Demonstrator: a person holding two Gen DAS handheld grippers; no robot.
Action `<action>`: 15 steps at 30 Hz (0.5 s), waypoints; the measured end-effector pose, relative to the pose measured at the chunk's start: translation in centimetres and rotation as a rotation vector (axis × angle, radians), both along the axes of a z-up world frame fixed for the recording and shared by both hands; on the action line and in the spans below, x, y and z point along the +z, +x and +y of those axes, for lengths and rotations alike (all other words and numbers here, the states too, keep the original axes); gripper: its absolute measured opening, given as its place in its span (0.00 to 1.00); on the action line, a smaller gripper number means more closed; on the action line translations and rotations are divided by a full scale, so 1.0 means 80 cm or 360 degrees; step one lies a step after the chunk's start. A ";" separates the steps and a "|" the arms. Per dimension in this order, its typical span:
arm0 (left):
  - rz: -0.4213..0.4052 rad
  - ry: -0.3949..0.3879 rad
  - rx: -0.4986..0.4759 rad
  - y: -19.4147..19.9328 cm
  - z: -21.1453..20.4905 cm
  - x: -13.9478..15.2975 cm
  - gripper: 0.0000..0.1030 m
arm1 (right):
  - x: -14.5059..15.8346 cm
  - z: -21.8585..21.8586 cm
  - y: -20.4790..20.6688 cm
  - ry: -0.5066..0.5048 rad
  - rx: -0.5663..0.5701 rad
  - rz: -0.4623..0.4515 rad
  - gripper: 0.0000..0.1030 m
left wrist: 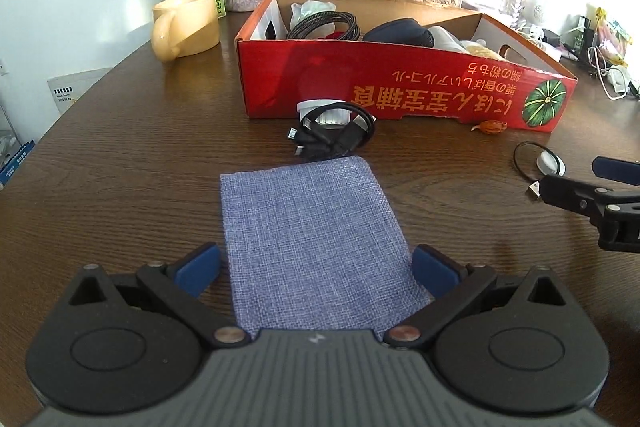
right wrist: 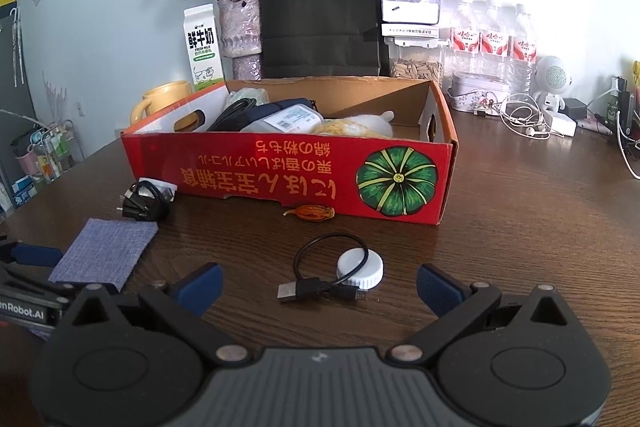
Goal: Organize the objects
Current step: 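Grasp the blue-gray cloth with the left gripper while the right approaches the white puck charger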
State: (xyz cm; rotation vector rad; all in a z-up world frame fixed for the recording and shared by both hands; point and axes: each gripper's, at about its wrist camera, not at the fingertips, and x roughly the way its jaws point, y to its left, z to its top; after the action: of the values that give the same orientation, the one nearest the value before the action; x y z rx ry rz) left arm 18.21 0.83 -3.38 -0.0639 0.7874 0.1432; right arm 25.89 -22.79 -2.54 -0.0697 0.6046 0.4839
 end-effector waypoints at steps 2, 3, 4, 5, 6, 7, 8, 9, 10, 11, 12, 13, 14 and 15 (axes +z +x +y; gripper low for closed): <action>-0.0043 0.0016 -0.0038 -0.005 -0.003 0.001 0.88 | -0.002 0.001 -0.001 -0.0008 0.0002 0.0001 1.00; -0.0055 0.0018 -0.0047 -0.007 -0.004 0.002 0.85 | -0.002 0.002 -0.001 -0.0013 0.0002 0.0002 1.00; -0.0070 0.0021 -0.0057 -0.008 -0.005 0.003 0.75 | -0.003 0.002 -0.001 -0.0017 0.0001 0.0002 1.00; -0.0084 0.0025 -0.0067 -0.010 -0.007 0.004 0.63 | -0.004 0.003 -0.001 -0.0021 0.0000 0.0002 1.00; -0.0097 0.0026 -0.0076 -0.011 -0.008 0.005 0.56 | -0.005 0.003 -0.002 -0.0025 0.0000 0.0002 1.00; -0.0107 0.0025 -0.0083 -0.012 -0.008 0.006 0.42 | -0.005 0.003 -0.002 -0.0027 0.0000 0.0002 1.00; -0.0112 0.0023 -0.0089 -0.012 -0.008 0.007 0.32 | -0.006 0.004 -0.002 -0.0030 0.0000 0.0002 1.00; -0.0116 0.0017 -0.0096 -0.013 -0.008 0.008 0.25 | -0.006 0.004 -0.002 -0.0032 -0.0001 0.0002 1.00; -0.0118 -0.0005 -0.0104 -0.013 -0.007 0.009 0.16 | -0.007 0.004 -0.002 -0.0034 -0.0001 0.0004 1.00; -0.0119 -0.0030 -0.0109 -0.014 -0.005 0.010 0.15 | -0.007 0.004 -0.002 -0.0037 -0.0002 0.0007 1.00; -0.0126 -0.0036 -0.0114 -0.016 -0.005 0.011 0.15 | -0.007 0.004 -0.002 -0.0037 -0.0001 0.0007 1.00; -0.0140 -0.0029 -0.0119 -0.018 -0.005 0.013 0.14 | -0.007 0.004 -0.003 -0.0035 -0.0001 0.0003 1.00; -0.0161 -0.0020 -0.0125 -0.020 -0.005 0.014 0.14 | -0.007 0.003 -0.003 -0.0033 -0.0001 0.0001 1.00; -0.0180 -0.0018 -0.0128 -0.023 -0.005 0.017 0.14 | -0.007 0.004 -0.003 -0.0033 0.0000 0.0000 1.00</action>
State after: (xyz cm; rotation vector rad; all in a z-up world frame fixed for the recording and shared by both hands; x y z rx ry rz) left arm 16.36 0.45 -2.03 -0.0504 0.6765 0.0586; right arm 25.63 -22.50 -3.08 -0.0896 0.6096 0.4774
